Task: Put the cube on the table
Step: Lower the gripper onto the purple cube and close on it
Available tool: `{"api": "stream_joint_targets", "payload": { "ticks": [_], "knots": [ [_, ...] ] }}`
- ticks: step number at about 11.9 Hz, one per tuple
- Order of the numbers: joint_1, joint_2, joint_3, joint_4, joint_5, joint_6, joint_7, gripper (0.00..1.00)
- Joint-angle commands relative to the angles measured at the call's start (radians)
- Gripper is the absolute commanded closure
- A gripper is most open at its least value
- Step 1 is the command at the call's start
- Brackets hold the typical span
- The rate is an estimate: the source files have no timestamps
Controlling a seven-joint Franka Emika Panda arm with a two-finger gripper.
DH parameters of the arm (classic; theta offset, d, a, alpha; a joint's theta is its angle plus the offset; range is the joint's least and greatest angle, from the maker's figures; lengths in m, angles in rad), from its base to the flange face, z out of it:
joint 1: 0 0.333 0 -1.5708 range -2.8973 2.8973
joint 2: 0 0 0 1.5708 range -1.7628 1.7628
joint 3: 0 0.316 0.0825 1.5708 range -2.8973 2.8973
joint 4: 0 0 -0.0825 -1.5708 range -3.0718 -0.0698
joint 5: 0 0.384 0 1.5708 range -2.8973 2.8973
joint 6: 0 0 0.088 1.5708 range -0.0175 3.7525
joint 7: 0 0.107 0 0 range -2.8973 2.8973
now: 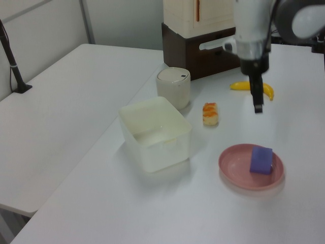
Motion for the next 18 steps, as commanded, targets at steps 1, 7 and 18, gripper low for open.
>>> {"api": "stream_joint_targets", "payload": {
  "ticks": [1, 7, 18],
  "knots": [
    [0.042, -0.04, -0.016, -0.195, 0.058, 0.189, 0.012, 0.0],
    [0.083, 0.02, -0.018, -0.281, 0.136, 0.34, 0.014, 0.0],
    [0.091, 0.095, -0.022, -0.22, 0.133, 0.294, 0.067, 0.84]
  ]
}}
